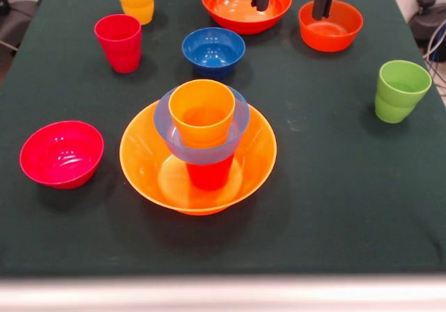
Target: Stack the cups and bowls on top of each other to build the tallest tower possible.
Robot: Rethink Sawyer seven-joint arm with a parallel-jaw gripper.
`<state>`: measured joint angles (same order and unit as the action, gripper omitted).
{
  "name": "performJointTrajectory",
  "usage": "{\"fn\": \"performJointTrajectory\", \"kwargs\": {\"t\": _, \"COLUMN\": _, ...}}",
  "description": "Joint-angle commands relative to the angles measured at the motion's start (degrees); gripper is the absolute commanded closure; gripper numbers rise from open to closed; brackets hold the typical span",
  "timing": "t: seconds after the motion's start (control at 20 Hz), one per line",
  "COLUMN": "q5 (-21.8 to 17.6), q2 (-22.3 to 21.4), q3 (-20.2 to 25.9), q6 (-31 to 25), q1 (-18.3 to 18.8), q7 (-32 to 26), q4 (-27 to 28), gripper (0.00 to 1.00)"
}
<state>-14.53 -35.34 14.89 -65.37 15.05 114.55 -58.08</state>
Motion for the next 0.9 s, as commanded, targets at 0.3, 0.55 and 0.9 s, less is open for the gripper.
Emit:
{"fn": "performJointTrajectory", "kwargs": {"t": 0.3, "q5": -2.8, "q2": -1.9, "q3": -0.4, "q6": 1.9, "q1": -0.9, "q7": -2.3, "q4": -3.2, "gripper": 0.00}}
{"fn": "performJointTrajectory", "kwargs": {"t": 0.55, "q5": -2.2, "q2": -1.6, "q3": -0.7, "q6": 5.0, "q1": -0.7, "q7": -0.3, "q4": -6.9, "gripper": 0.00}}
{"fn": "performJointTrajectory", "kwargs": {"t": 0.9, "q5": -2.0, "q2": -0.5, "q3": -1.0, "q6": 6.4, "q1": -0.4, "q7": -0.2, "q4": -7.7, "gripper": 0.00}}
